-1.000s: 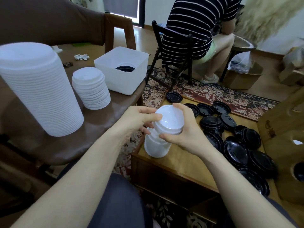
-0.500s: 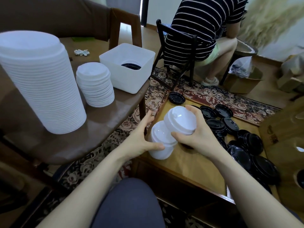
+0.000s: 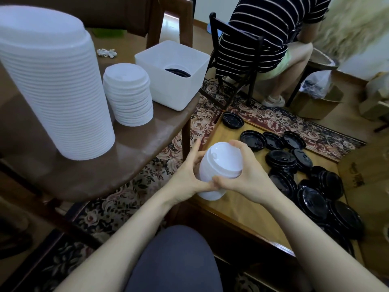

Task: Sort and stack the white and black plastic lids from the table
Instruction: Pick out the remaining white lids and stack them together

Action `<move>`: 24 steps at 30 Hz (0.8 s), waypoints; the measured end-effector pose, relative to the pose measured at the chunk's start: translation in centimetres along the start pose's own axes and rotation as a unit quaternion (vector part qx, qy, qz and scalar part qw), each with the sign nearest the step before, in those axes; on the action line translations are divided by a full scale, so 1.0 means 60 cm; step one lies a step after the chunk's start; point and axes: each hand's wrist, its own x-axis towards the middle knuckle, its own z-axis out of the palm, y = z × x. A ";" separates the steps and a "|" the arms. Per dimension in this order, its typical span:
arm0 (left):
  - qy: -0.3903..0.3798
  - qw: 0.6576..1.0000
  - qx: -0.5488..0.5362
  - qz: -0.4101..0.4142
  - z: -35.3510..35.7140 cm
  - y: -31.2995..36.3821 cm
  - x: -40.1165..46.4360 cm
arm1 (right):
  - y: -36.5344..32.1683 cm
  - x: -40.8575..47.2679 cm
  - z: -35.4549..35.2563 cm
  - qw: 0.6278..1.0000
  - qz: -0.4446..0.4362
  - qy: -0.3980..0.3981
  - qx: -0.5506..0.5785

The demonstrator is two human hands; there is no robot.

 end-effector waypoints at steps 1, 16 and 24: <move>-0.001 1.000 0.001 0.002 -0.001 -0.001 0.000 | -0.002 0.000 0.002 1.000 0.000 -0.002 -0.009; -0.003 1.000 0.013 0.009 -0.007 -0.007 0.009 | -0.015 0.009 -0.011 0.997 0.005 -0.060 -0.058; -0.004 1.000 0.029 0.008 -0.009 -0.006 0.012 | -0.011 0.031 -0.041 0.985 -0.043 -0.150 -0.069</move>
